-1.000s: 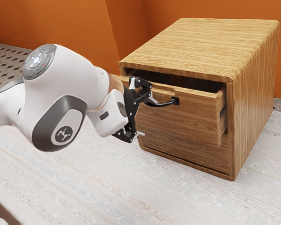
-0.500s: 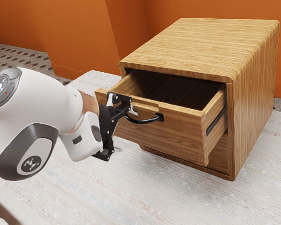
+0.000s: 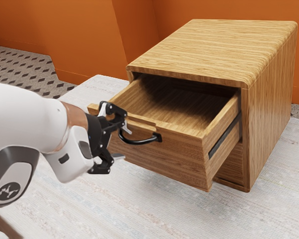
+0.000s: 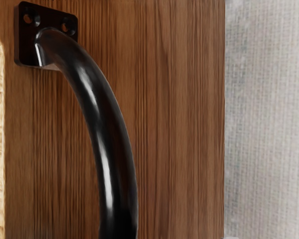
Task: Pull the drawer handle with one arm to open the drawer
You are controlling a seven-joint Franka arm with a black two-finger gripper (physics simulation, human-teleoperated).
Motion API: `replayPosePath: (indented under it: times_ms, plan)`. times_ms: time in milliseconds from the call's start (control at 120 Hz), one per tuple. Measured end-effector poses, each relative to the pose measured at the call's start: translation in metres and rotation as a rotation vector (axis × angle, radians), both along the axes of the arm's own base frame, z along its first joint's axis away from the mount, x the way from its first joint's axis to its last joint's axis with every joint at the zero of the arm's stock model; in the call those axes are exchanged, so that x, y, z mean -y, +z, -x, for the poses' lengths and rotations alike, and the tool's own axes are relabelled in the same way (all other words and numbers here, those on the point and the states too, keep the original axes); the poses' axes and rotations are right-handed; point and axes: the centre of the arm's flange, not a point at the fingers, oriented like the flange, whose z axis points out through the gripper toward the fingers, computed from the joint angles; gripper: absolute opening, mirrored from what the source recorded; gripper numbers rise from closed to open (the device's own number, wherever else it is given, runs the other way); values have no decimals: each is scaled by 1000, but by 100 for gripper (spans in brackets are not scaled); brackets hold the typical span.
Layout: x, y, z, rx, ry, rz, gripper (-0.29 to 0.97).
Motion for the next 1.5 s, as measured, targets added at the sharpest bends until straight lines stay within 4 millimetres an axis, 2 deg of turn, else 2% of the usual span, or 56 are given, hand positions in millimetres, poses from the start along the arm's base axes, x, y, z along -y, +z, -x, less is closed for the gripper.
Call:
replayPosePath:
  times_ms: [133, 200, 292, 375, 483, 533, 608, 700, 792, 900, 933, 975, 1025, 1050, 1083, 1133, 1275, 1400, 1500]
  plan:
    - [-1, -5, 4, -23, 37, 34, 66]
    - [0, -6, 8, -25, 47, 26, 66]
    - [4, -10, 11, -37, 57, 16, 73]
    - [4, -7, 16, -35, 70, 35, 63]
    - [7, -6, 21, -36, 81, 58, 60]
    - [15, -9, 22, -44, 80, 78, 65]
    - [28, -10, 23, -49, 70, 96, 64]
    - [34, -11, 24, -54, 71, 117, 67]
    - [34, -11, 25, -56, 78, 129, 67]
    - [33, -6, 36, -41, 85, 128, 54]
    - [32, -6, 39, -40, 89, 126, 57]
    - [29, -7, 43, -40, 96, 130, 71]
    - [27, -9, 46, -43, 103, 133, 79]
    - [27, -9, 48, -44, 105, 135, 77]
    - [26, -9, 50, -43, 108, 137, 67]
    - [25, -7, 53, -40, 112, 137, 63]
    - [24, -10, 57, -48, 121, 145, 69]
    - [23, -7, 66, -37, 127, 148, 64]
    - [22, -9, 73, -34, 134, 150, 66]
